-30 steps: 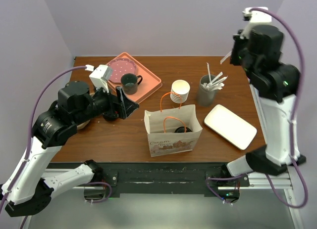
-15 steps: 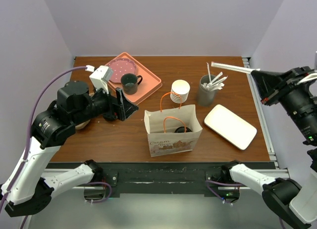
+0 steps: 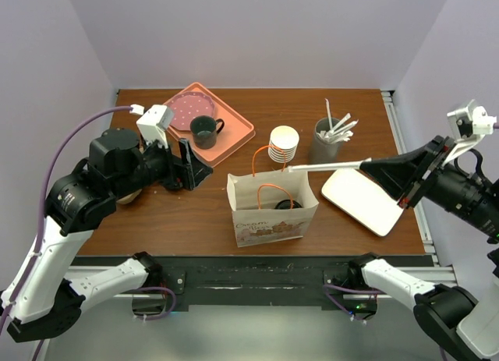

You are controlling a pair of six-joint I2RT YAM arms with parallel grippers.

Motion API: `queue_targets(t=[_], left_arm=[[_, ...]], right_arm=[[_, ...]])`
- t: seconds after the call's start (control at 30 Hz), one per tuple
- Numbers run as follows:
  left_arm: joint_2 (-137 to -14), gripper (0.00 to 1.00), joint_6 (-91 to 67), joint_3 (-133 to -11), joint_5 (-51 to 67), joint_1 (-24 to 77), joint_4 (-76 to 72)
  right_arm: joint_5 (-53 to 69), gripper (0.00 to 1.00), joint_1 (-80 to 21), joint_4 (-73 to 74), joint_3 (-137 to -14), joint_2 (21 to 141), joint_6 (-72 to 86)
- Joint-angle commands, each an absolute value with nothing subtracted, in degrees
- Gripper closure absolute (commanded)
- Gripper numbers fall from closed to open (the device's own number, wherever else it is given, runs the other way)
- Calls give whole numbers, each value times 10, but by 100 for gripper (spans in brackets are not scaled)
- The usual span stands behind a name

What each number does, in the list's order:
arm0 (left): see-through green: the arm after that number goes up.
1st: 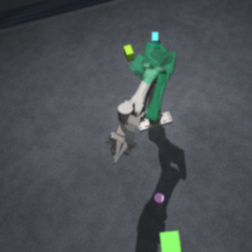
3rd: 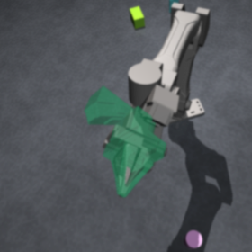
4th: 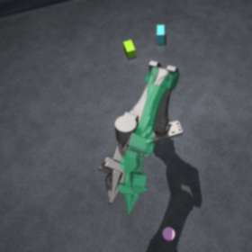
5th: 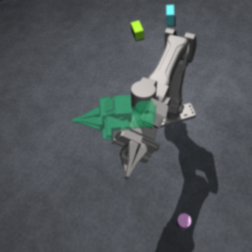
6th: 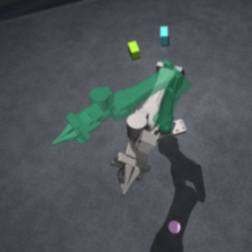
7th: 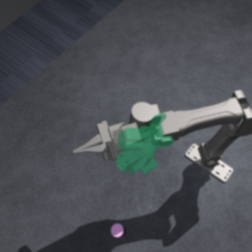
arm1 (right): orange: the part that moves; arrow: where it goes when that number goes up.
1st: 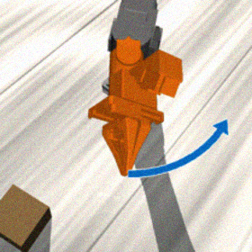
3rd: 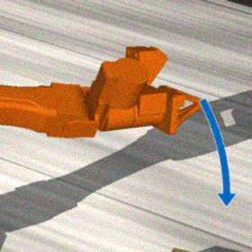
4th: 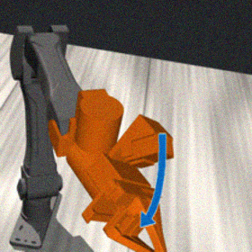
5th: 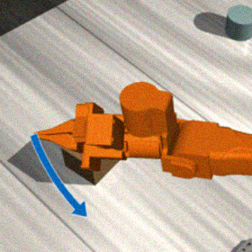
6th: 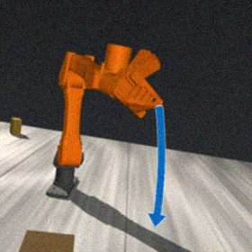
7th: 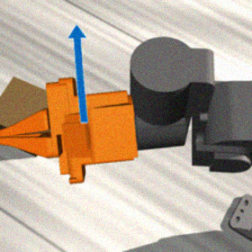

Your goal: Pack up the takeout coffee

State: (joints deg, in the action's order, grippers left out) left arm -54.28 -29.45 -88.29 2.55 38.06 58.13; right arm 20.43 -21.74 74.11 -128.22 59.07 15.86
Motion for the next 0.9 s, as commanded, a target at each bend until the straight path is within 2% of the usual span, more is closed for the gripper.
queue_targets(t=[0.0,0.5,0.87], left_arm=[[-536,14,-308,-905,11,382,590],[-512,15,-308,-875,9,382,556],[-468,14,-327,-796,18,383,504]], right_arm=[[273,100,-216,797,-1256,581,172],[287,100,-216,691,-1070,575,175],[287,100,-220,616,-1028,639,165]])
